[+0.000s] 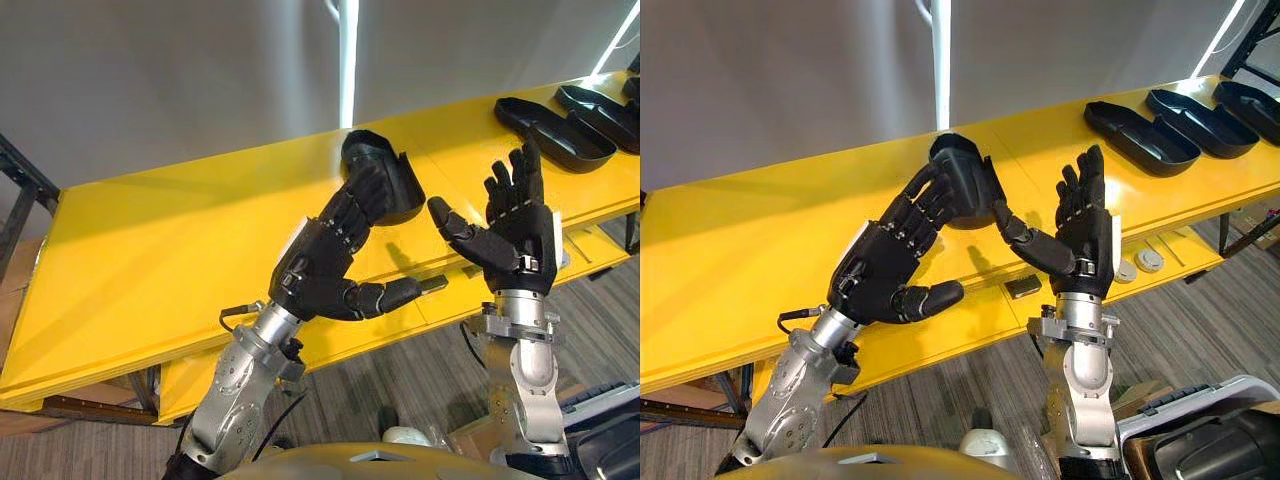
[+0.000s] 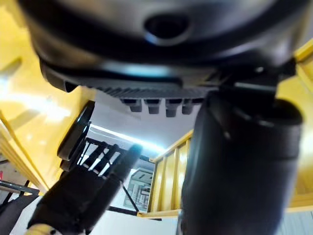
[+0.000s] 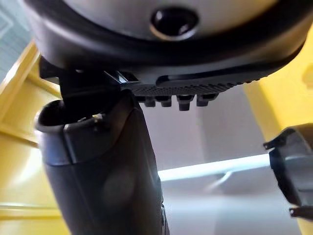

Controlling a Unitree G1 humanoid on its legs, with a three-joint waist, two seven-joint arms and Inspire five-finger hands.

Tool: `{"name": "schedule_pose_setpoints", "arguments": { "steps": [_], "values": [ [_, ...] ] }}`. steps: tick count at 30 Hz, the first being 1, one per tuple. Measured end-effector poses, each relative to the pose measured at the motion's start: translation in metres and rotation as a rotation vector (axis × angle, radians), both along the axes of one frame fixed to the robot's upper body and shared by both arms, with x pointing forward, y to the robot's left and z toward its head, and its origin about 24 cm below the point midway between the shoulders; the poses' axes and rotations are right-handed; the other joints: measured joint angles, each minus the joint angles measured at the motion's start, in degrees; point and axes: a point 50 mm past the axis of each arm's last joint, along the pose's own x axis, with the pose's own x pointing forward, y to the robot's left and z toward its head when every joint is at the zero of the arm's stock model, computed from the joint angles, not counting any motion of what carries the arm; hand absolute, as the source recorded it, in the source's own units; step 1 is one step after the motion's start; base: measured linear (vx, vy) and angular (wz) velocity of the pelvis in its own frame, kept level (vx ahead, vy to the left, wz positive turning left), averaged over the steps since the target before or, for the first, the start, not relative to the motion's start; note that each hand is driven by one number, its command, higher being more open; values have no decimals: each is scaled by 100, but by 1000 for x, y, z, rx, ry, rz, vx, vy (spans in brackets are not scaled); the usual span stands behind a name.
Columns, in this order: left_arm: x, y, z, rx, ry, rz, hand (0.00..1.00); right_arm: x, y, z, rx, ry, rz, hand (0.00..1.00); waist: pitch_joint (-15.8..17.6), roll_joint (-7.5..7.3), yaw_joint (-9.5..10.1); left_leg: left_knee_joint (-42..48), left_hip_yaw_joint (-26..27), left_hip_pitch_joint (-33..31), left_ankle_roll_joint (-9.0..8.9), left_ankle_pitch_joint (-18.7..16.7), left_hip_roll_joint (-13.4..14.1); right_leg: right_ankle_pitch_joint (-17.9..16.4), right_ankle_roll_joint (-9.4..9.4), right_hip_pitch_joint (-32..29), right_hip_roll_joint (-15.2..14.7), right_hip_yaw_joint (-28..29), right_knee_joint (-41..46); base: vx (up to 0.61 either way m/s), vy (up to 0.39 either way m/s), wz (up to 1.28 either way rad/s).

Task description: Walk over and take three plastic housings, then place them on the shelf

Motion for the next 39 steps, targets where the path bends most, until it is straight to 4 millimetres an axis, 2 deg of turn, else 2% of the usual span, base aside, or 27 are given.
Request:
{"name": "schedule_pose_setpoints", "arguments": {
  "steps": [5,7,8,9,11,12,13,14,16,17,19,20,22,23,24,27,30,31,33,34,35,36,37,38,39],
  "values": [
    [-3,-2,4,-35,-21,-52,100,-13,-5,-19,-26,102,-84,100,-13,0,-91,-20,680,220,-78,-34,17,32,26,-206,175,651,11,-2,-8,-68],
    [-3,-1,3,-42,-10,-56,100,-22,-11,-27,-23,145,-125,100,-96,-19,-247,109,1033,229,-141,-143,69,100,6,-374,290,1014,3,50,-27,-97],
    [-2,-1,1,-55,12,-47,100,-30,-20,-31,-1,168,-155,100,-101,-27,-362,349,1285,234,-184,-312,155,142,0,-442,374,1287,-2,56,-43,-99],
    [-1,-1,0,-54,20,-41,100,-33,-24,-33,14,176,-168,100,-102,-26,-391,435,1368,246,-215,-381,188,153,-7,-462,413,1392,-5,43,-57,-97],
    [3,1,-9,-43,69,-4,100,-45,-39,-38,72,199,-218,100,-114,-1,-602,847,1678,236,-257,-649,314,187,-21,-553,561,1753,-10,-2,-56,-83],
    [4,1,-11,-39,83,9,100,-48,-42,-40,84,201,-223,100,-117,3,-645,968,1699,212,-249,-728,357,198,-28,-585,600,1839,-8,-26,-50,-89],
    [6,2,-14,-36,105,30,100,-52,-46,-42,95,204,-225,100,-117,3,-651,1137,1654,194,-175,-847,396,230,-43,-641,669,2035,-8,-62,-78,-122],
    [8,6,-18,-31,136,77,100,-52,-48,-44,102,202,-200,100,-111,14,-631,1447,1219,108,5,-1075,451,274,-60,-741,806,2423,-20,-71,-85,-132],
    [9,9,-19,-30,151,110,100,-53,-47,-45,105,195,-176,100,-100,21,-633,1768,680,-25,276,-1254,450,261,-115,-791,859,2656,-46,-72,-69,-108],
    [10,11,-19,-33,162,133,100,-52,-47,-43,118,168,-144,100,-66,89,-577,2053,137,-112,429,-1444,446,256,-166,-821,905,2749,-49,-77,-28,-108],
    [10,12,-19,-41,165,146,100,-49,-45,-38,121,128,-103,100,18,232,-439,2376,-585,-200,518,-1694,427,254,-185,-869,967,2777,-45,-138,61,-108],
    [9,12,-16,-47,152,144,100,-41,-43,-32,114,99,-73,100,70,377,-365,2582,-931,-293,568,-1933,388,255,-186,-976,1000,2771,4,-171,123,-79],
    [8,12,-9,-56,116,135,100,-30,-36,-26,113,64,-31,100,147,486,-265,2648,-1196,-443,586,-2216,304,259,-191,-1161,983,2739,-10,-161,124,-52],
    [8,12,-7,-59,104,132,100,-27,-33,-25,117,56,-18,100,163,496,-229,2635,-1250,-493,495,-2295,280,290,-214,-1233,971,2717,-12,-170,131,-34],
    [8,13,-5,-64,82,130,100,-23,-26,-25,134,51,3,100,241,398,-140,2651,-1274,-548,381,-2325,166,481,-212,-1300,857,2691,-43,-172,122,-10],
    [7,13,-3,-73,68,132,100,-22,-17,-30,157,76,36,100,420,248,-49,2753,-1343,-666,347,-2314,-24,531,-210,-1297,575,2492,-124,-135,101,13],
    [4,7,-3,-79,68,104,100,-32,-11,-43,224,129,11,100,480,238,-44,3053,-1556,-769,243,-2383,-72,632,-172,-1290,503,2383,67,-26,86,28],
    [3,5,-4,-86,71,96,100,-39,-7,-51,274,161,5,100,543,249,-12,3198,-1583,-668,206,-2455,-60,756,78,-1265,540,2378,277,46,74,-17],
    [1,4,-6,-99,84,101,100,-51,2,-63,314,217,27,100,591,258,12,3241,-1466,-435,165,-2508,-20,754,75,-1188,637,2310,462,27,51,-57],
    [-1,4,-7,-108,90,106,100,-60,6,-69,334,240,53,100,703,244,13,3266,-1283,-204,211,-2561,59,754,71,-1106,643,1970,628,-105,0,-76],
    [-2,4,-8,-104,94,108,100,-70,7,-74,368,257,81,100,781,164,-25,3231,-1118,-69,294,-2554,18,870,-66,-1144,642,1743,760,-154,-9,-69],
    [-2,5,-8,-100,92,107,100,-71,7,-75,386,251,92,100,785,151,-34,3175,-1041,-72,363,-2530,17,970,-84,-1154,631,1706,695,-224,-37,-56],
    [-1,7,-8,-85,87,113,100,-70,8,-74,413,234,109,100,812,156,-14,3110,-884,-88,420,-2489,2,793,-181,-1289,568,1420,955,-186,-42,-57],
    [0,11,-8,-68,83,129,100,-59,11,-69,446,188,153,100,797,98,60,3063,-660,-140,464,-2400,19,13,-607,-1648,410,744,2040,-198,-55,-61],
    [1,13,-9,-59,87,137,100,-51,13,-66,444,166,178,100,801,119,97,3028,-571,-161,466,-2344,37,-325,-791,-1785,266,413,2618,-218,-70,-65]
  ]
}}
